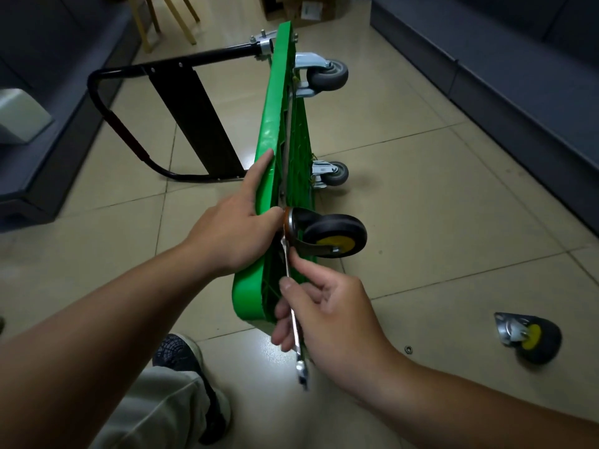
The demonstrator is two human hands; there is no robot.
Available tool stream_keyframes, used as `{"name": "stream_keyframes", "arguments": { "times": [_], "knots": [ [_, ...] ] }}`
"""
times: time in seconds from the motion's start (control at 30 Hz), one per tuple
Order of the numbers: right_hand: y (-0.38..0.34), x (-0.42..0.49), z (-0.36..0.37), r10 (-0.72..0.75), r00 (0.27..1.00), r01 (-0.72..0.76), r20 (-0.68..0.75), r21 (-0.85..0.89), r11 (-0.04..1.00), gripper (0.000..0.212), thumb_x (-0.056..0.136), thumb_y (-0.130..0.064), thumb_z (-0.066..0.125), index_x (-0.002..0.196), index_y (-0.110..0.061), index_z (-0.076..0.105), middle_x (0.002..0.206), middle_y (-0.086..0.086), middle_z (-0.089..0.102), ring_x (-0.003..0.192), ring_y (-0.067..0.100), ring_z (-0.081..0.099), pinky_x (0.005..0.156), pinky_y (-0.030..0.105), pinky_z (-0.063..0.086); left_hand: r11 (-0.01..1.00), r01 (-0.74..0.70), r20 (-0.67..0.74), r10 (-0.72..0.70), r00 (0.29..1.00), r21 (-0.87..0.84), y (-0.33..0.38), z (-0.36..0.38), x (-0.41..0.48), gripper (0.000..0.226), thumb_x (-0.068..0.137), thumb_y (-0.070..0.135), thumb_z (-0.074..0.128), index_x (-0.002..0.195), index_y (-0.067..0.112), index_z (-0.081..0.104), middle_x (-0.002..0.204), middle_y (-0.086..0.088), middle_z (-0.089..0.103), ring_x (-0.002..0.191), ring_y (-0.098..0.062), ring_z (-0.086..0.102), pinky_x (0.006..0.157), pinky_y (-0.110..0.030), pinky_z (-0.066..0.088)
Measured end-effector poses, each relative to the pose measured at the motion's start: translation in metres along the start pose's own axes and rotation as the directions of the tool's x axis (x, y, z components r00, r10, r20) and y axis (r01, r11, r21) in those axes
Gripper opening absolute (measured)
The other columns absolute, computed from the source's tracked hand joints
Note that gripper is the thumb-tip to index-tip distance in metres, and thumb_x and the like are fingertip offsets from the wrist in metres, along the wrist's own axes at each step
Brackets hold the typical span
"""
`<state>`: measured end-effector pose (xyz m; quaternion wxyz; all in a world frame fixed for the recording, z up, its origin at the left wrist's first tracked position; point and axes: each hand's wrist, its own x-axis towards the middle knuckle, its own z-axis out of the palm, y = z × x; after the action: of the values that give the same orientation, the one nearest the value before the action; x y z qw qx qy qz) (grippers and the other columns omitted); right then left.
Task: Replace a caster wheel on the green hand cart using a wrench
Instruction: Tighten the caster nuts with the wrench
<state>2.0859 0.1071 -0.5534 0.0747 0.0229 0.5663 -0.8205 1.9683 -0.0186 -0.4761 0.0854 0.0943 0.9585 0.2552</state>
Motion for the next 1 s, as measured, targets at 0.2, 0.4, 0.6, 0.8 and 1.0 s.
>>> {"name": "stream_keyframes", "arguments": {
  "times": [0.2, 0.4, 0.6, 0.8, 1.0],
  "knots": [
    [0.044, -0.002, -0.033, -0.348, 0.937, 0.312, 0.003, -0.452, 0.835, 0.051, 0.103, -0.014, 0.051, 0.148, -0.039, 0.047, 0.084, -0.006, 0.056, 0.072, 0.013, 0.058, 0.070, 0.029, 0.053, 1.000, -0.005, 0.016, 0.005, 1.000, -0.029, -0.003, -0.001, 0.001, 0.080, 0.100, 0.037, 0.052, 0.150, 0.069, -0.002, 0.114, -0.006, 0.064, 0.082, -0.023, 0.069, 0.080, -0.046, 0.059],
    [0.051, 0.035, -0.045, -0.562, 0.817, 0.537, 0.130, -0.528, 0.658, 0.047, 0.104, -0.004, 0.050, 0.150, -0.008, 0.045, 0.100, 0.006, 0.057, 0.090, 0.021, 0.058, 0.082, 0.026, 0.049, 0.999, -0.014, 0.035, 0.016, 0.999, -0.046, -0.001, -0.002, -0.001, 0.080, 0.091, 0.048, 0.049, 0.151, 0.068, -0.001, 0.119, -0.007, 0.065, 0.084, -0.025, 0.069, 0.081, -0.048, 0.059],
    [0.056, 0.061, -0.055, -0.546, 0.797, 0.595, 0.259, -0.488, 0.638, 0.050, 0.102, 0.000, 0.053, 0.151, -0.003, 0.042, 0.106, 0.013, 0.062, 0.099, 0.029, 0.062, 0.091, 0.031, 0.049, 0.999, -0.013, 0.030, 0.015, 0.999, -0.041, -0.002, -0.002, -0.001, 0.081, 0.088, 0.048, 0.047, 0.149, 0.070, -0.001, 0.116, -0.006, 0.065, 0.081, -0.024, 0.069, 0.078, -0.049, 0.059],
    [0.063, 0.064, -0.068, -0.505, 0.774, 0.627, 0.381, -0.571, 0.530, 0.055, 0.100, 0.001, 0.055, 0.152, -0.007, 0.041, 0.107, 0.013, 0.061, 0.096, 0.030, 0.062, 0.085, 0.039, 0.052, 1.000, -0.011, 0.031, 0.012, 0.999, -0.026, -0.001, -0.002, -0.001, 0.081, 0.089, 0.047, 0.049, 0.148, 0.071, -0.001, 0.127, -0.005, 0.059, 0.089, -0.025, 0.067, 0.085, -0.049, 0.057],
    [0.053, 0.054, -0.059, -0.519, 0.784, 0.606, 0.341, -0.599, 0.523, 0.054, 0.102, -0.006, 0.053, 0.154, -0.011, 0.039, 0.089, 0.002, 0.050, 0.077, 0.018, 0.052, 0.072, 0.032, 0.049, 1.000, 0.005, 0.026, -0.004, 1.000, -0.022, 0.000, -0.002, -0.002, 0.081, 0.085, 0.050, 0.045, 0.148, 0.072, -0.002, 0.122, -0.004, 0.059, 0.088, -0.026, 0.067, 0.084, -0.048, 0.057]
  ]
}}
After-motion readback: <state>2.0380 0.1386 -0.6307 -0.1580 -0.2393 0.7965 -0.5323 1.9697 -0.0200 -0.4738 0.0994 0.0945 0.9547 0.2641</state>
